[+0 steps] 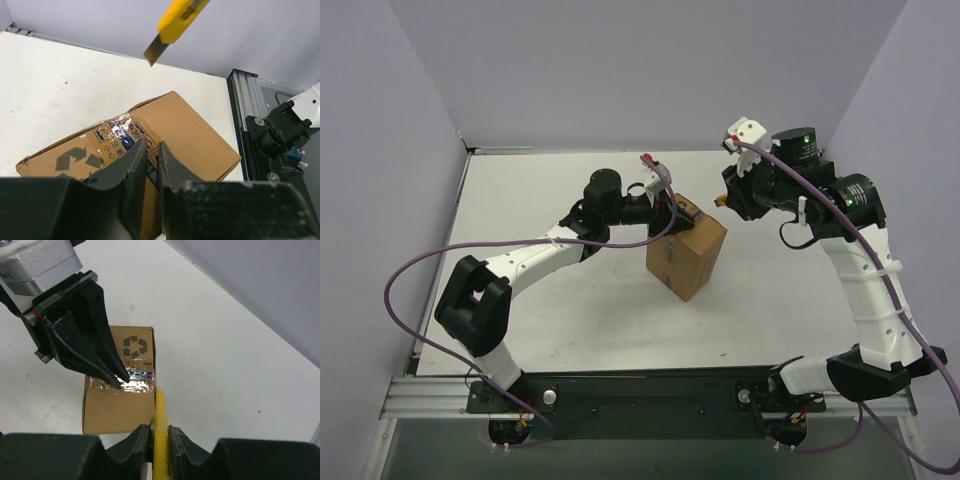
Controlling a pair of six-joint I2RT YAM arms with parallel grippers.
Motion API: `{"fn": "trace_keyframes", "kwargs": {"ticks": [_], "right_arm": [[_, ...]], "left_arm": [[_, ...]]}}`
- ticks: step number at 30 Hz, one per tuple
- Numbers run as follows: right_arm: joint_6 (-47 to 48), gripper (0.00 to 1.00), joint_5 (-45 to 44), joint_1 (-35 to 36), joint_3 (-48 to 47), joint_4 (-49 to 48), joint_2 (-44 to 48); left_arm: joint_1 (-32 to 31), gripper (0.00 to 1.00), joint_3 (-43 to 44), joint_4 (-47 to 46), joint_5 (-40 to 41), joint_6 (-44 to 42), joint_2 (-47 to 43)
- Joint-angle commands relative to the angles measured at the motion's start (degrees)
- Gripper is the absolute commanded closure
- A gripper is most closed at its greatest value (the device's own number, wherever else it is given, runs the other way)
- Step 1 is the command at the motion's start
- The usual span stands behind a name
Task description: Unpack the express box
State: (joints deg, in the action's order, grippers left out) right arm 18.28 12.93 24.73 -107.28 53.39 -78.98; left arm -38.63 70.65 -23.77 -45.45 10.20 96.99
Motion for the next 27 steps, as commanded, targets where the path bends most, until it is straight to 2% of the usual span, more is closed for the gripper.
{"fn": "trace_keyframes", "kwargs": {"ticks": [1,18,27], "right_arm": [[0.9,1.00,2.6,-0.6,1.5,0.2,-0.1],[5.5,1.00,8.5,-1.5,0.2,-2.7,-4.3],[6.1,1.00,7.5,-1.4,1.5,-4.9,-5.5]], "left_arm": [[0.0,0.75,-1.9,9.5,0.5,-1.6,2.9],[0.0,0.79,-1.9,11.4,0.5,-4.3,3.5],[0.3,0.80,-1.7,11.4,0.6,-4.1,3.8]]}}
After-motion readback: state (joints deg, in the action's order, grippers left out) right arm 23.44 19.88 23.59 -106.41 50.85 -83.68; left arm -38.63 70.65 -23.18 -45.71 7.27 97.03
